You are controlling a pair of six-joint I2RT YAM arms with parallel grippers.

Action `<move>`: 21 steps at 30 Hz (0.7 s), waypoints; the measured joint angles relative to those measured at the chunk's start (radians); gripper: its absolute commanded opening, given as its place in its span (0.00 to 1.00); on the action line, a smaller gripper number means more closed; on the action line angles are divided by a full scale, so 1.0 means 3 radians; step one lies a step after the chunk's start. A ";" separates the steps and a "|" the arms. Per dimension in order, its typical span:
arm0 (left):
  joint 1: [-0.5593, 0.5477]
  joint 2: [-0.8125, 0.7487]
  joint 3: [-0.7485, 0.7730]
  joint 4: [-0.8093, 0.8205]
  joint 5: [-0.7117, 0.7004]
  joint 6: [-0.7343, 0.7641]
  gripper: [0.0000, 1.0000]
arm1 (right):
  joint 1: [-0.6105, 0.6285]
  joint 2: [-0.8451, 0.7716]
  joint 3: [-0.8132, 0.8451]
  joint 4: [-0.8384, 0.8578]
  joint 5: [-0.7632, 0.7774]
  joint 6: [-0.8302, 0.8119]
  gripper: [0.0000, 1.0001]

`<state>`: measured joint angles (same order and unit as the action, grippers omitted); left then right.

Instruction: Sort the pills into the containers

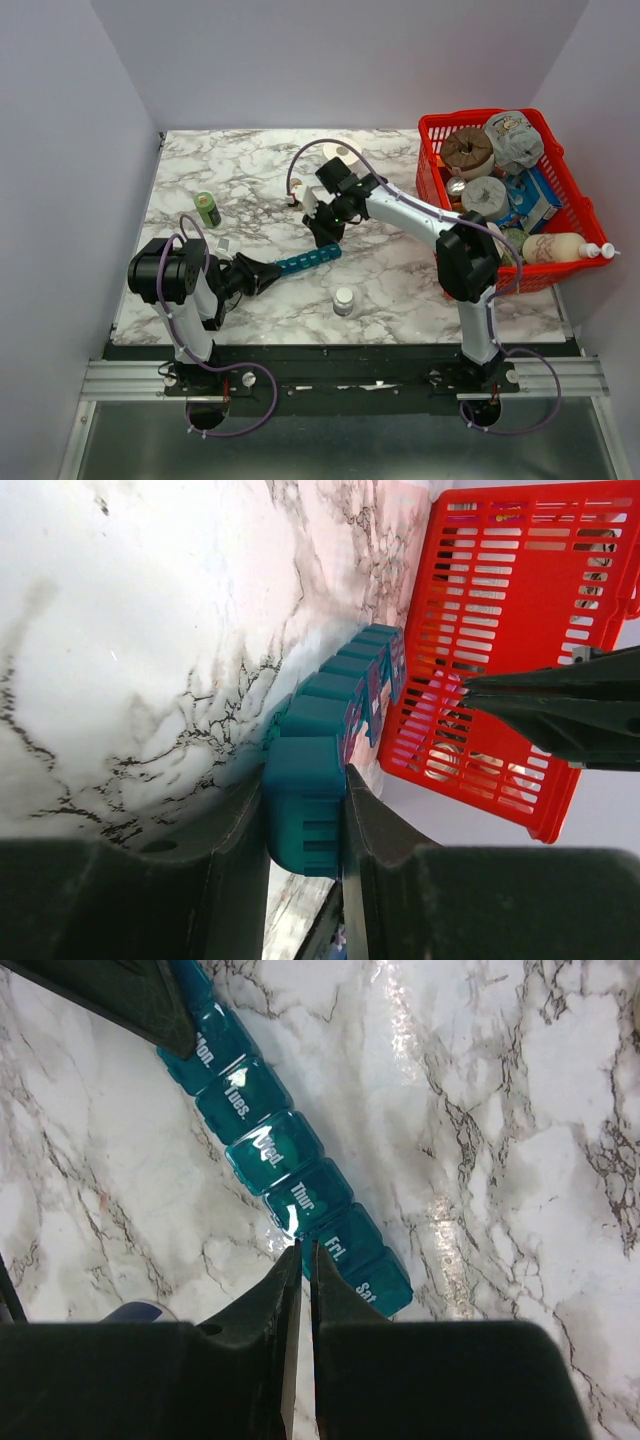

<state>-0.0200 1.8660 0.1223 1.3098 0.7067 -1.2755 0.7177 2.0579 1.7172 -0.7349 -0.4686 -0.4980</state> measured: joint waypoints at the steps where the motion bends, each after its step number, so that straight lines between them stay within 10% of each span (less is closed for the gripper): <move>1: 0.0000 0.0000 0.0000 0.0000 0.0000 0.0000 0.00 | 0.0000 0.0029 -0.0003 -0.0005 0.0018 0.0000 0.16; 21: -0.0004 -0.0009 0.0000 -0.0001 -0.0008 0.0019 0.00 | -0.0074 0.0276 -0.0023 -0.0112 0.0071 -0.0015 0.17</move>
<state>-0.0212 1.8633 0.1223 1.3094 0.7044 -1.2697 0.6956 2.1407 1.7103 -0.7685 -0.4473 -0.5026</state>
